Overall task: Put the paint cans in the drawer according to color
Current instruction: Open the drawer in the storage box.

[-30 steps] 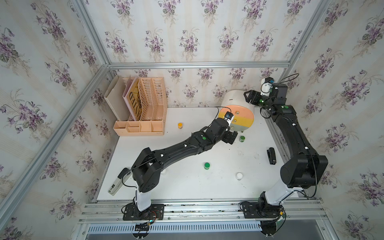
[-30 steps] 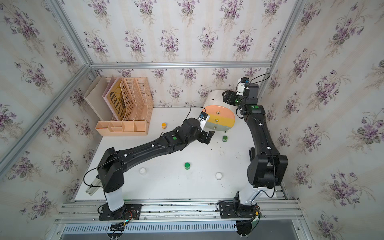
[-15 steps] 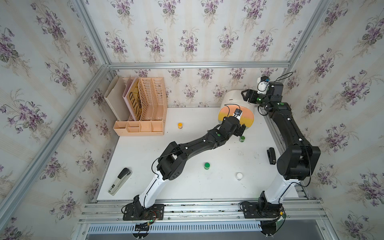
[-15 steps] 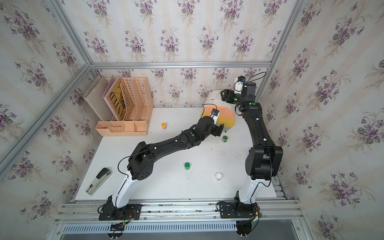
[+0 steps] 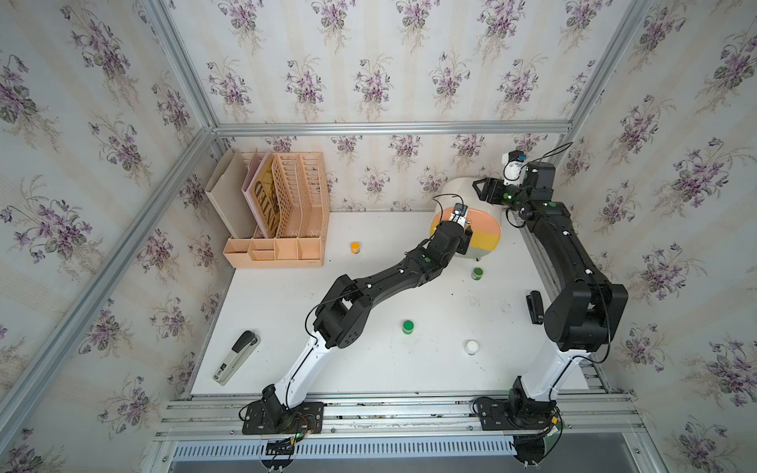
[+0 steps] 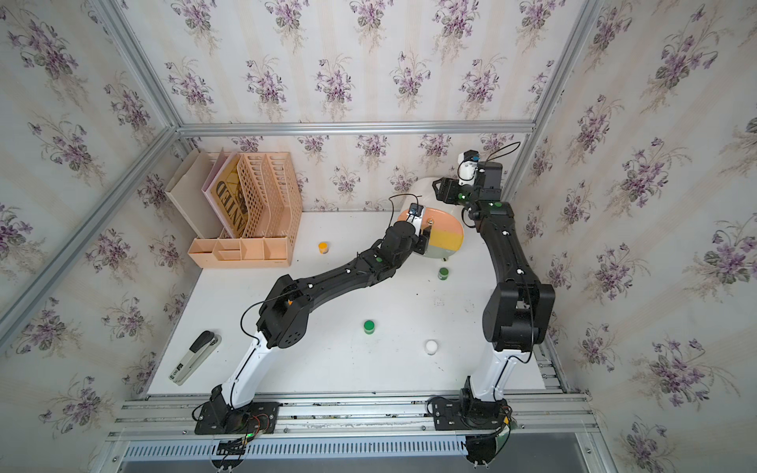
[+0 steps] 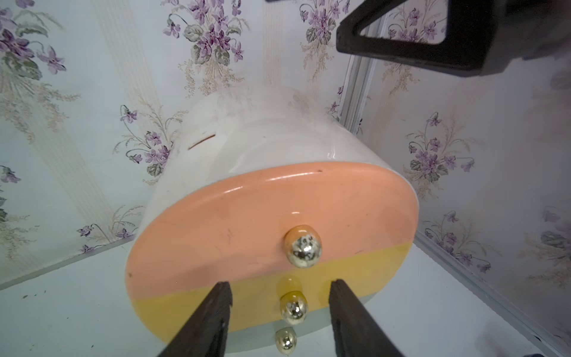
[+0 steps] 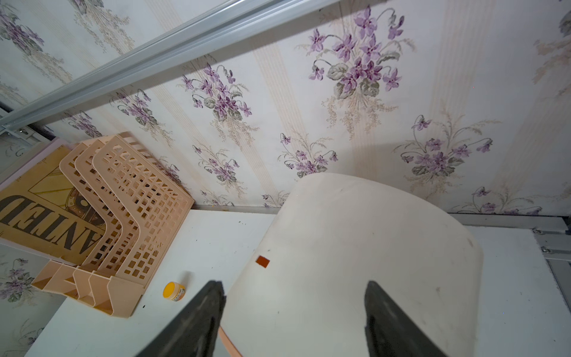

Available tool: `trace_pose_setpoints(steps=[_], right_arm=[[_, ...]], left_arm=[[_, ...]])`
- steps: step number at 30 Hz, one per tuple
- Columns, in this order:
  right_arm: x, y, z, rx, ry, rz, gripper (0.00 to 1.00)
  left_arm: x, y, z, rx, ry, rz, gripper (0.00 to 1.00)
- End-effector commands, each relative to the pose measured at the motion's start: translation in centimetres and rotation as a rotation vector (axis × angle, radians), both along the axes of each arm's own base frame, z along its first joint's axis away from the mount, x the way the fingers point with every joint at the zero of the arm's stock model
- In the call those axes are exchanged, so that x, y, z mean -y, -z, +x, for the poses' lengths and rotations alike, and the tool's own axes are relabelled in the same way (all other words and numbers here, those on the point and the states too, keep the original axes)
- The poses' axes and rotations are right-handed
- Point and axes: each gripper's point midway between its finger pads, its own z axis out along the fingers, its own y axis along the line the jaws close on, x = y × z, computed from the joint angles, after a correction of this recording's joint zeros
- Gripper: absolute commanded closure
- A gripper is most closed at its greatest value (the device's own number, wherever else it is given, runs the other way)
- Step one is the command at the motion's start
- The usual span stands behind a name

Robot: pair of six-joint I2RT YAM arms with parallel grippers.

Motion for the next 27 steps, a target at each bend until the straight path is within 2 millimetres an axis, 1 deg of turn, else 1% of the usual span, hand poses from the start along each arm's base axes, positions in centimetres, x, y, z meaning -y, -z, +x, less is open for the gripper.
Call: trace_pose_setpoints(steps=[1,5,13,22,27], right_arm=[[-0.2,-0.6,0.4,0.035,-0.019,0.001,0.26],[-0.3,-0.2,0.5,0.029,-0.023,0.001,0.27],[-0.4,0.2,0.8,0.026,-0.031,0.004,0.28],[-0.3,1.0,1.1,0.012,-0.030,0.005,0.31],[-0.4,1.4,1.3,0.002,-0.028,0.009,0.33]], left_arm=[[0.8,-1.1,0.1,0.027,0.029,-0.040,0.52],[1.4,-1.0,0.2,0.026,0.047,-0.040,0.56],[2.1,-0.7,0.8,0.025,0.044,-0.043,0.59],[2.0,-0.3,1.4,0.027,0.012,-0.049,0.62],[2.0,0.4,1.6,0.018,0.000,-0.050,0.63]])
